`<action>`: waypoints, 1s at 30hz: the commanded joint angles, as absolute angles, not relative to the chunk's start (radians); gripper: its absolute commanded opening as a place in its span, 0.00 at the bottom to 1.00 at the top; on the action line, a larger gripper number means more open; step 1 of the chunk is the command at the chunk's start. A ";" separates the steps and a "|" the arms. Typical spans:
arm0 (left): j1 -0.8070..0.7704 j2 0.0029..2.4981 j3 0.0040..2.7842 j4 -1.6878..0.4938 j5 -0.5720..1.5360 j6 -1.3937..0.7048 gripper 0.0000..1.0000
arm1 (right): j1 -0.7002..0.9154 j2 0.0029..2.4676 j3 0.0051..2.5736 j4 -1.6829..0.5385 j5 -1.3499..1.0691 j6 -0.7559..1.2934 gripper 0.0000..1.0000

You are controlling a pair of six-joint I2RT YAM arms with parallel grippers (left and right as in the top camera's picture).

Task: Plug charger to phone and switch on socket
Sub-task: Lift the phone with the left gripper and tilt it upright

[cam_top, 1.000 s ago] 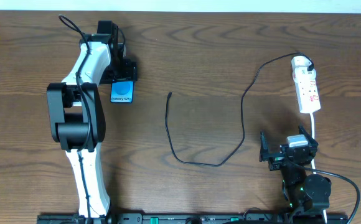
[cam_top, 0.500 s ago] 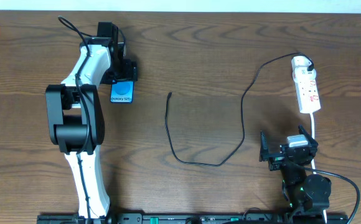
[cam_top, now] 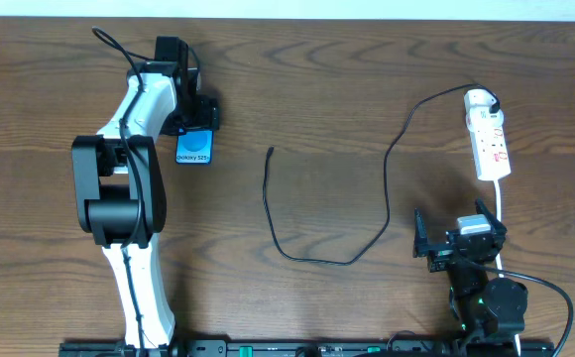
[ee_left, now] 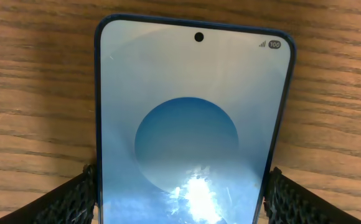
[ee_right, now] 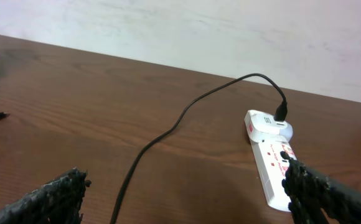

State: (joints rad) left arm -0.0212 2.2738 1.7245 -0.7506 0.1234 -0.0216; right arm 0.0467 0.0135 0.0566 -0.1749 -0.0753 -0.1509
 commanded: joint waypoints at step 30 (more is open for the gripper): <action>-0.019 2.164 1.786 -0.972 0.287 -0.142 0.69 | 0.040 0.008 0.052 -0.175 -0.081 -0.151 0.99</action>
